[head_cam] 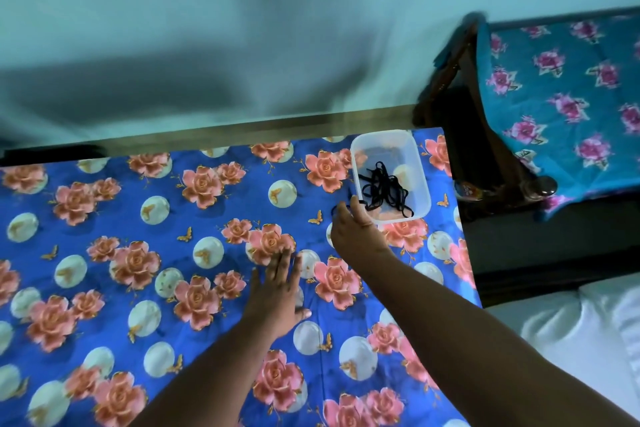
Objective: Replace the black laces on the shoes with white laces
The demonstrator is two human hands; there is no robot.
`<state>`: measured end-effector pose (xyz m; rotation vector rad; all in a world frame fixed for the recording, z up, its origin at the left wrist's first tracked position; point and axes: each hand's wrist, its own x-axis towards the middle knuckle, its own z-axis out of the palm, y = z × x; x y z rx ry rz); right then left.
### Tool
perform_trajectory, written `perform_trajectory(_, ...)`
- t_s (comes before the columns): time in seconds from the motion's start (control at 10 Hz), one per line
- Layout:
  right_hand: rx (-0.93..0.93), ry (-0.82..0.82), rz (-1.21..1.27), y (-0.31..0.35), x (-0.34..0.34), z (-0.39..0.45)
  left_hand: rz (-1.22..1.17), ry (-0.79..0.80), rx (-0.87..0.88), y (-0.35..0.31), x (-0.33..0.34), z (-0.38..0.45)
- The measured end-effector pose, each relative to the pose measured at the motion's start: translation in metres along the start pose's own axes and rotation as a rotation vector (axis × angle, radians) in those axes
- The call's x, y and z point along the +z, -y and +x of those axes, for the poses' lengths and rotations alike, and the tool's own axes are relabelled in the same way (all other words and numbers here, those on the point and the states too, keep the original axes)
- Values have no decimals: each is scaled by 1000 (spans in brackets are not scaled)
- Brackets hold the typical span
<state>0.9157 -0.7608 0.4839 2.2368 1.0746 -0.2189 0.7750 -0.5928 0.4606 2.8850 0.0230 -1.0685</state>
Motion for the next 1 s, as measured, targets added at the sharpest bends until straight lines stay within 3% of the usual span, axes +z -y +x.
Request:
perform_trajectory(0.1,-3,4,151,1,10,-4,-15,-9,4,2,4,1)
perform_trajectory(0.2,-3,-79,293,0,9,-14,-11,-14,10,2,5,0)
perform_trajectory(0.3,99,-231,604,-12,-10,-17,-7,-11,9,2,5,-1)
perform_trajectory(0.4,402,-504,1067,-41,-25,-20,1,4,6,2,4,-1)
perform_trajectory(0.5,704,-478,1416,-80,-26,-25,-3,-5,4,2,5,-1)
perform_trajectory(0.6,872,-370,1405,-104,-8,-27,-1,-3,8,2,5,0)
perform_trajectory(0.7,826,-189,1311,-105,15,-26,-1,-11,9,1,4,0)
perform_trajectory(0.8,779,-113,1239,-93,16,-32,-21,5,1,1,-1,0)
perform_trajectory(0.9,770,-173,1142,-85,5,-40,-44,9,1,0,-11,-2)
perform_trajectory(1.0,759,-228,1195,-78,-1,-52,-117,-56,-13,-9,-33,-3)
